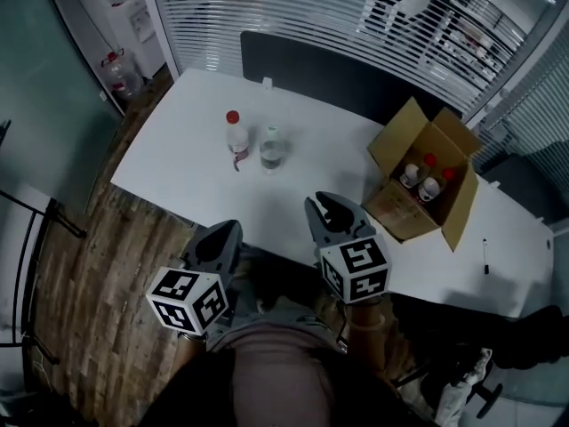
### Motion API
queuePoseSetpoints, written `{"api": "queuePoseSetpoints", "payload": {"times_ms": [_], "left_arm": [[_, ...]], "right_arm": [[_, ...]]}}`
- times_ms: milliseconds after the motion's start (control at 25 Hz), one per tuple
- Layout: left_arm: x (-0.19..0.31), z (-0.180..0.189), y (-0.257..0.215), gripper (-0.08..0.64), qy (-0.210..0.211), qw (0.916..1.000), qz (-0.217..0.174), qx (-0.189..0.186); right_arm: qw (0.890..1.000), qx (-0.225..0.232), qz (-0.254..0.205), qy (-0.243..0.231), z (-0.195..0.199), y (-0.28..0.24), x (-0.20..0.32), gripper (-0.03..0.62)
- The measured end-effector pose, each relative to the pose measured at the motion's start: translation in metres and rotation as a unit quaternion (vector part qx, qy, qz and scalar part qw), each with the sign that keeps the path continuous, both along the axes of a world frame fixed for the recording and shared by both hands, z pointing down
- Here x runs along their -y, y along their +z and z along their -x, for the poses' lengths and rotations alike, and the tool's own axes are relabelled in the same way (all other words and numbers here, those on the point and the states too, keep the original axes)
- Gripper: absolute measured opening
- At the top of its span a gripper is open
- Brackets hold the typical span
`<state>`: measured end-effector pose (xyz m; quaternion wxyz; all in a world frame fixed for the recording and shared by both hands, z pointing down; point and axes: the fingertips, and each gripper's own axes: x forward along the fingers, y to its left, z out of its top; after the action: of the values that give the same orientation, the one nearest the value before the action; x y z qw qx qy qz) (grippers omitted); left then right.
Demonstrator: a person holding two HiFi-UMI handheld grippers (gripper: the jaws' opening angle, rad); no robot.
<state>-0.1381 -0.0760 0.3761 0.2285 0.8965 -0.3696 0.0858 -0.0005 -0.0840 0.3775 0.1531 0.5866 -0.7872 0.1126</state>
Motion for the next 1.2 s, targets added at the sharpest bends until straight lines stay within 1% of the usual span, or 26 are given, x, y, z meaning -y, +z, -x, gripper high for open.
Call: {"api": "queuePoseSetpoints", "payload": {"times_ms": [320, 680, 1000, 1200], "left_arm": [[-0.027, -0.019, -0.004, 0.008, 0.011, 0.9999, -0.005, -0.002], [-0.049, -0.036, 0.002, 0.008, 0.017, 0.9999, -0.003, 0.003], [-0.056, -0.044, 0.002, 0.008, 0.022, 0.9997, -0.005, 0.009], [-0.056, -0.048, 0.004, 0.008, 0.023, 0.9995, -0.007, 0.021]], "right_arm": [[1.0, -0.014, -0.009, 0.006, -0.014, -0.007, -0.036, 0.06], [1.0, -0.019, -0.014, 0.008, -0.025, -0.004, -0.067, 0.044], [1.0, -0.014, -0.015, 0.014, -0.031, -0.001, -0.08, 0.043], [1.0, -0.006, -0.015, 0.018, -0.034, 0.0, -0.083, 0.043]]}}
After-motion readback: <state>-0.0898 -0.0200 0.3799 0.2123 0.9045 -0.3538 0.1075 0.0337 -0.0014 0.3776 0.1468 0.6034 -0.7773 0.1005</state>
